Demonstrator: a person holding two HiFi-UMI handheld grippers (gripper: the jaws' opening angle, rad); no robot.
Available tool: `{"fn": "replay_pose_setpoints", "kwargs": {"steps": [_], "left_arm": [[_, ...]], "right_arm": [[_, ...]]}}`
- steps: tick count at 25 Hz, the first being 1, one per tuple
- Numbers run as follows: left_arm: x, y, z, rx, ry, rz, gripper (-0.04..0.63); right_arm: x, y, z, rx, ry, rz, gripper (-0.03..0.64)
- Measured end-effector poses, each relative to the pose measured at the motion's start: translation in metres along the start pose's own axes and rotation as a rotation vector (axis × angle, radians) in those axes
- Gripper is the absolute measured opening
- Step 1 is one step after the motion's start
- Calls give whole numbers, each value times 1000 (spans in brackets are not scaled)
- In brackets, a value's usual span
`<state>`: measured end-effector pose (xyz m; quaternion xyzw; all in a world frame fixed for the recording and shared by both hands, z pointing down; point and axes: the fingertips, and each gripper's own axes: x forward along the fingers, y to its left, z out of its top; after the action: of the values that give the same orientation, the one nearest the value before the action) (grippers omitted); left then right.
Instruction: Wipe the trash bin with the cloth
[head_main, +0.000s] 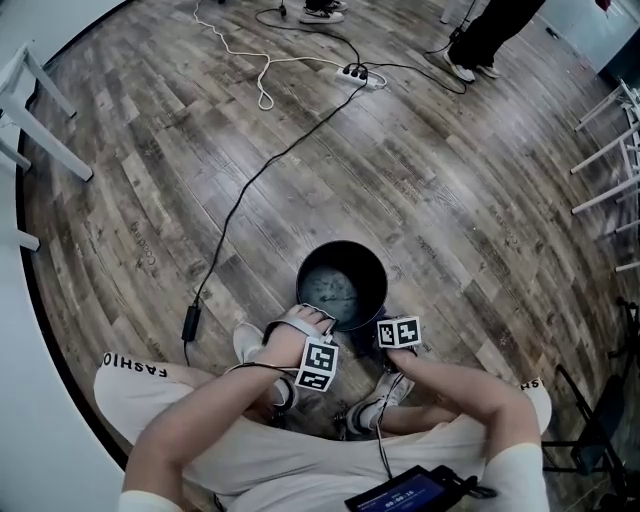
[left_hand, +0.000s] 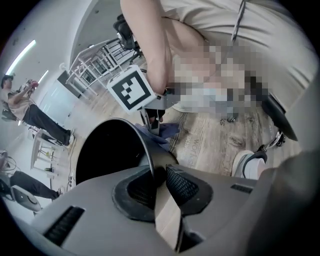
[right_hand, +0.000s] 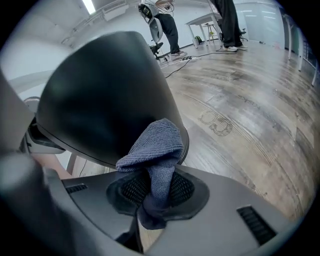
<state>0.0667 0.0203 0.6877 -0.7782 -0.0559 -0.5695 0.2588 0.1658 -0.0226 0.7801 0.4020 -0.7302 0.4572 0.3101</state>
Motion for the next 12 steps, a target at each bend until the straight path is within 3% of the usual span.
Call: {"fn": "replay_pose_setpoints", "kwargs": {"steps": [7, 12], "left_arm": [[0, 3, 0, -10, 3, 3, 74], [0, -1, 3, -10, -2, 1, 74]], "right_arm": [[39, -25, -9, 27, -24, 14, 83], [61, -44, -22, 15, -16, -37, 83]]}}
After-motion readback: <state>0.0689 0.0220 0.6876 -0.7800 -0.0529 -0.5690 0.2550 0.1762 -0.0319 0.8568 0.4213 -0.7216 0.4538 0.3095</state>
